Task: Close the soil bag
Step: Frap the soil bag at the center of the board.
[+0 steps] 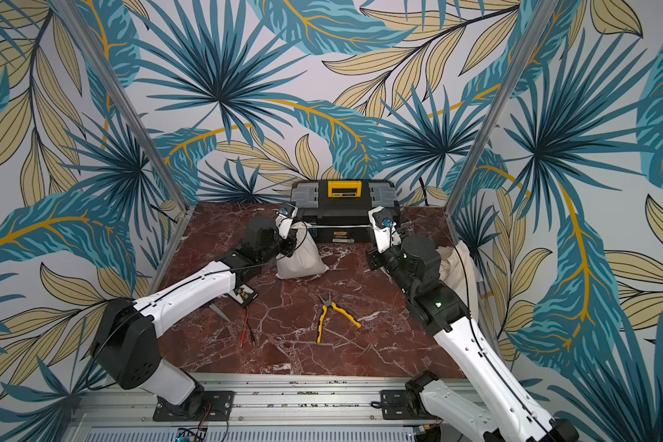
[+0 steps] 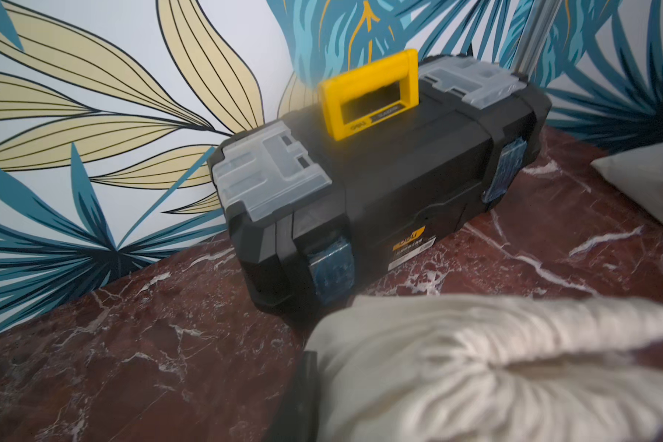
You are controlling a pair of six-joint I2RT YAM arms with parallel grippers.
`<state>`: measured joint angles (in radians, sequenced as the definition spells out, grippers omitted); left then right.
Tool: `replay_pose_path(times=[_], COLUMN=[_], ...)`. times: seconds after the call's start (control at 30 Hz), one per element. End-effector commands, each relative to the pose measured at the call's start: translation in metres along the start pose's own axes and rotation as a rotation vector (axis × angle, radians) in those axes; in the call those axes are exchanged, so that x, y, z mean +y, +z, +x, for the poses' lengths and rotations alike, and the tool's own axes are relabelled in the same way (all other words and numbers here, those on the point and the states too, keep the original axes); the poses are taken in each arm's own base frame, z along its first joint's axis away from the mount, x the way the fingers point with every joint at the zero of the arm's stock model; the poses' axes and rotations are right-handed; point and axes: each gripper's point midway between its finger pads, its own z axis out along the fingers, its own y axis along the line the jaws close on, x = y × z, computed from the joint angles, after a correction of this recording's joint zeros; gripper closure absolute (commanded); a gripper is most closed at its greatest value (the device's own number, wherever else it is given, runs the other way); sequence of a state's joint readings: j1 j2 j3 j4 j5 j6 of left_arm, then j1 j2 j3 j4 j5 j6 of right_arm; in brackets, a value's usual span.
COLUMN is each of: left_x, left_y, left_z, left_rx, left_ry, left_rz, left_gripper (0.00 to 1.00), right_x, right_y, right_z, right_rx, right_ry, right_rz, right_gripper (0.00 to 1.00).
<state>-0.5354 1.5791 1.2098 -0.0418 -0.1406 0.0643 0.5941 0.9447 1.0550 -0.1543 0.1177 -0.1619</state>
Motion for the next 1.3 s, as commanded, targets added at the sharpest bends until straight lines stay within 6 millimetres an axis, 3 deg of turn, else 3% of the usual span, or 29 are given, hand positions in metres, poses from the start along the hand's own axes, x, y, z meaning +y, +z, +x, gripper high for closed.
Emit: replay_pose_path(times=[0.0,0.1,0.17,0.27,0.33,0.43,0.57,0.73,0.9,1.0,1.27], left_x=[0.124,0.142,0.155,0.154,0.14,0.09,0.003,-0.06,-0.101,-0.123,-0.175], left_y=[-0.028,-0.051,-0.066,-0.068,-0.054,-0.034,-0.024,-0.049,-0.074,-0.082,-0.07], left_z=[0.043,-0.008,-0.028,-0.022,0.009,0.056,0.076,0.044,0.021,0.012,-0.001], left_rx=[0.213,0.104,0.063,0.06,0.097,0.134,0.083,-0.044,-0.128,-0.162,-0.146], left_ry=[0.036,0.075,0.085,0.08,0.05,0.028,0.064,0.159,0.238,0.261,0.312], left_rz=[-0.444,-0.509,-0.563,-0.555,-0.496,-0.34,-0.074,0.208,0.415,0.516,0.714], left_gripper=[0.91,0.97,1.0,0.97,0.9,0.82,0.7,0.5,0.35,0.34,0.35], right_x=[-0.068,-0.054,-0.05,-0.044,-0.033,-0.01,0.007,0.019,0.027,0.028,0.036], right_y=[-0.053,-0.025,-0.013,0.005,0.013,0.025,0.037,0.026,0.017,0.014,0.011], right_z=[-0.096,-0.085,-0.083,-0.069,-0.062,-0.046,-0.014,-0.001,0.01,0.017,0.025], right_rx=[-0.385,-0.361,-0.37,-0.354,-0.358,-0.336,-0.261,-0.248,-0.225,-0.213,-0.209], right_ry=[0.143,0.151,0.155,0.159,0.154,0.132,0.128,0.131,0.134,0.138,0.152], right_rz=[0.267,0.195,0.174,0.15,0.096,-0.02,-0.092,-0.152,-0.189,-0.194,-0.234], right_gripper=[1.0,1.0,1.0,1.0,1.0,1.0,1.0,1.0,1.0,1.0,1.0])
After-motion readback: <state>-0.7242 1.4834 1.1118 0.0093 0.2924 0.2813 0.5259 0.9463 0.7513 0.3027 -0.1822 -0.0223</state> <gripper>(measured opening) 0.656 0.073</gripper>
